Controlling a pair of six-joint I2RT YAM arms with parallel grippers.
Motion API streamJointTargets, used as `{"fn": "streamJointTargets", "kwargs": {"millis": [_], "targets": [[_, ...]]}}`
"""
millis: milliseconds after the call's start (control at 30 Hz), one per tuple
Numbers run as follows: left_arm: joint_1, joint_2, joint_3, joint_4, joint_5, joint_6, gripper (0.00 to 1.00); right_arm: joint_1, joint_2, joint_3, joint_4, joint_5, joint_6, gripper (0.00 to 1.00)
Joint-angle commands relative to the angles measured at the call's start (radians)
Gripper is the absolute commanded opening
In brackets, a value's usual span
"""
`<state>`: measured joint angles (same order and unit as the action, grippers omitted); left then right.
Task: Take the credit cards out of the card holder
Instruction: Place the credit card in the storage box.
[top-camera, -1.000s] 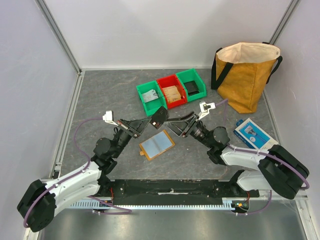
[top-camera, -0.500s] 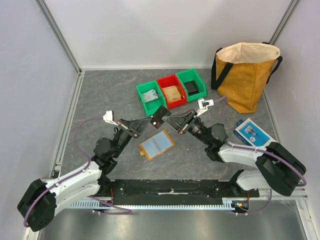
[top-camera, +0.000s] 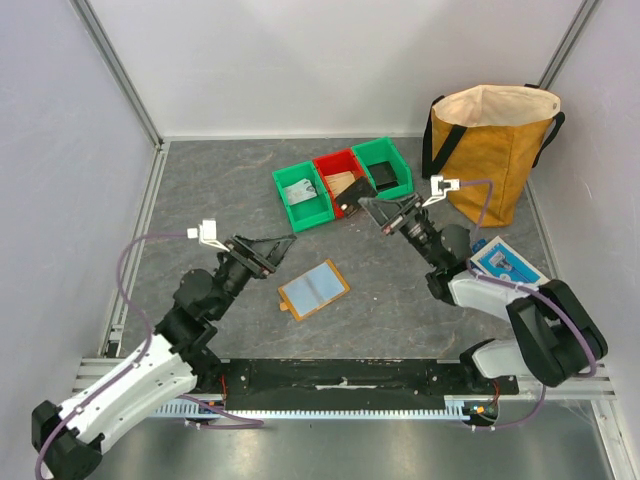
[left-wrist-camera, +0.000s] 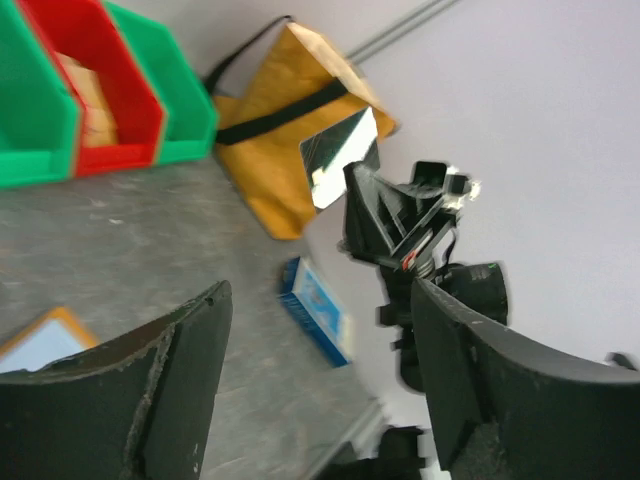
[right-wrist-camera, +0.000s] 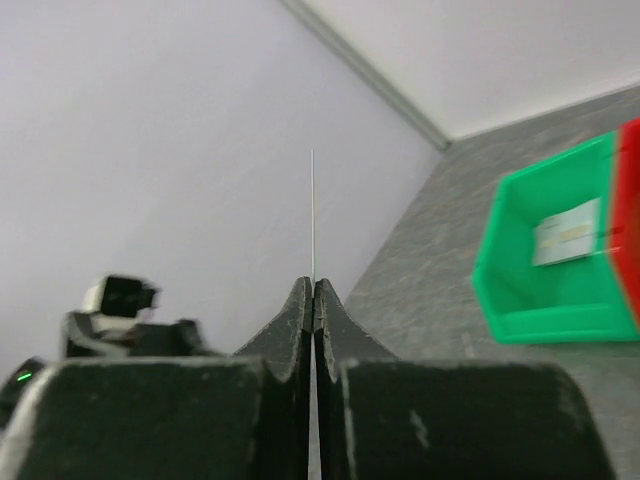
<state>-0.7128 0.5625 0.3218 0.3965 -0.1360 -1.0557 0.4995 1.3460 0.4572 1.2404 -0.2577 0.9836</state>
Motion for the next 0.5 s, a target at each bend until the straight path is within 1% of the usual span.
{"fn": "streamJointTargets", "kwargs": {"millis": [0,100,133,167,267,367,467], "targets": [[0.012,-0.039,0.216,-0.498,-0.102,0.311,0.81,-0.101,0.074,0.098,-0.082,-0.002,-0.045,0.00],[0.027,0.035,0.397,-0.807,-0.122,0.440,0.87,-0.171,0.169,0.162,-0.105,0.017,-0.054,0.00],[0.032,0.066,0.461,-0.865,-0.114,0.485,0.88,-0.185,0.198,0.205,-0.136,0.023,-0.072,0.00],[0.039,0.092,0.494,-0.921,-0.108,0.523,0.88,-0.199,0.228,0.239,-0.163,0.038,-0.091,0.00],[0.070,0.142,0.536,-0.989,-0.071,0.615,0.88,-0.229,0.310,0.351,-0.266,0.072,-0.166,0.00],[0.169,0.198,0.543,-1.012,0.024,0.701,0.88,-0.246,0.401,0.480,-0.387,0.123,-0.261,0.00],[0.294,0.249,0.525,-0.998,0.169,0.769,0.88,-0.262,0.505,0.592,-0.441,0.159,-0.309,0.00]]}}
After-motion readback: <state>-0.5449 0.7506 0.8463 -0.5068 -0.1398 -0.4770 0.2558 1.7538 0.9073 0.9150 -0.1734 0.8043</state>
